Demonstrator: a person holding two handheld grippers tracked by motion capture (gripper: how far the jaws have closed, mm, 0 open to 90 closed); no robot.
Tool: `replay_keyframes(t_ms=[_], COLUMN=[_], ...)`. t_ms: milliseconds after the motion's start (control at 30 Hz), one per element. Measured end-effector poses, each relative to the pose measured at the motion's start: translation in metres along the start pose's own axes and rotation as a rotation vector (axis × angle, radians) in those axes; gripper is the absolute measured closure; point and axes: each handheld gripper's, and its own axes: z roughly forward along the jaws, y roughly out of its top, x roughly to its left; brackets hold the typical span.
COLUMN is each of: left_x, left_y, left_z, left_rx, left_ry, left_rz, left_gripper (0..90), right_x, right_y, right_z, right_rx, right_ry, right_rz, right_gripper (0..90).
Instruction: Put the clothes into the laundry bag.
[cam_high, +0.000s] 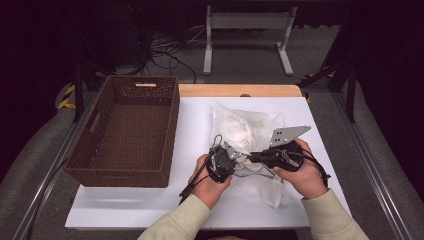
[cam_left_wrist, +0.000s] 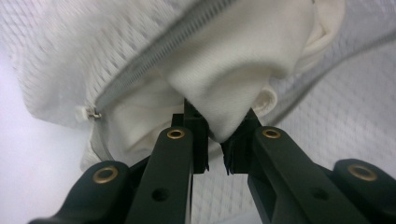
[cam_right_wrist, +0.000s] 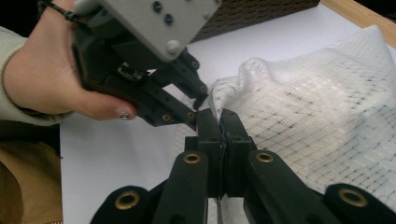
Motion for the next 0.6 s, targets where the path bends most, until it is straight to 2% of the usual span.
replay_keyframes(t_ms=[133,400,533,600], left_x=[0.003,0.013,0.015,0.015], left_y=[0.006,0.006,0.005,0.004], left_z=[0.008,0.030,0.035,0.034], left_rx=[-0.012,-0.035,-0.021,-0.021], left_ry=[0.023,0.057,0.051,0.033], left_rz=[-0.003,-0.059,-0.070,-0.065], left_gripper=[82.0,81.7,80.7,76.9], right_x=[0.001,0.000,-0.003,-0.005], right_y=[0.000,-0.001,-0.004,-0.006], right_z=[-0.001,-0.001,0.002,0.005], right_rx=[0.000,0.010,0.027,0.044], right_ry=[-0.001,0.000,0.003,-0.004], right_rz=[-0.002,0.005,0.024,0.029], right_gripper=[88.5,88.5,88.5,88.4])
